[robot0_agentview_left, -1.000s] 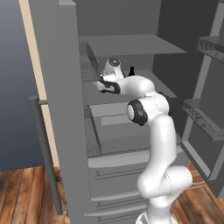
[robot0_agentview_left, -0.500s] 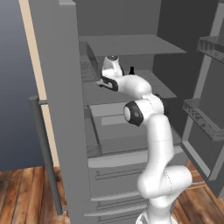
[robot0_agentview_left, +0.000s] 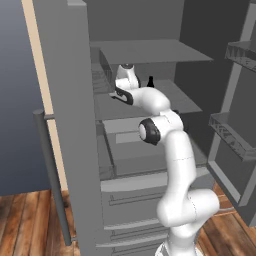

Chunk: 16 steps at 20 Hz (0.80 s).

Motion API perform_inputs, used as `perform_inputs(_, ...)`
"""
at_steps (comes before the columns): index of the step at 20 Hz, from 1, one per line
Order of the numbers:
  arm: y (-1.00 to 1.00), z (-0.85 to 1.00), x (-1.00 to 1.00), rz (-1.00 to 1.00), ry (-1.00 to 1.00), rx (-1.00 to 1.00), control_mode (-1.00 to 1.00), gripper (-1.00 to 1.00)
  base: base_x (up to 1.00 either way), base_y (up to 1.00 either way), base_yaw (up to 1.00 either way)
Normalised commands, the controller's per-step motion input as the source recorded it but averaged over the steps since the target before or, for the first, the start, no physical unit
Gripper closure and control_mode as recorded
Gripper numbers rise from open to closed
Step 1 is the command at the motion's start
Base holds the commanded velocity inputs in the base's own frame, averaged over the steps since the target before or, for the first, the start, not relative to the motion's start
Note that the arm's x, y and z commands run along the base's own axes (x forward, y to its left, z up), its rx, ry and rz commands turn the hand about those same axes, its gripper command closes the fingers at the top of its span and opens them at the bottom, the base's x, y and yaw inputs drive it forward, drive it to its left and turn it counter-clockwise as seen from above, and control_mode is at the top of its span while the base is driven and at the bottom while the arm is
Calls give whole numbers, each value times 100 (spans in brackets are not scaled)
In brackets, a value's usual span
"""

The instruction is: Pick lemon wedge from the fridge and place it on the plate on the counter.

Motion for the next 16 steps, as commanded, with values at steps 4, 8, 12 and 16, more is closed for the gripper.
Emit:
perform_inputs(4,0,-21,11,0,0,0,-100,-100,0,0,0)
perform_inputs(8,0,-17,12,0,0,0,-100,-100,0,0,0)
perform_inputs(12,0,-19,6,0,0,0,-100,-100,0,0,0)
perform_inputs(16,0,-19,0,0,2,0,-100,100,0,0,0)
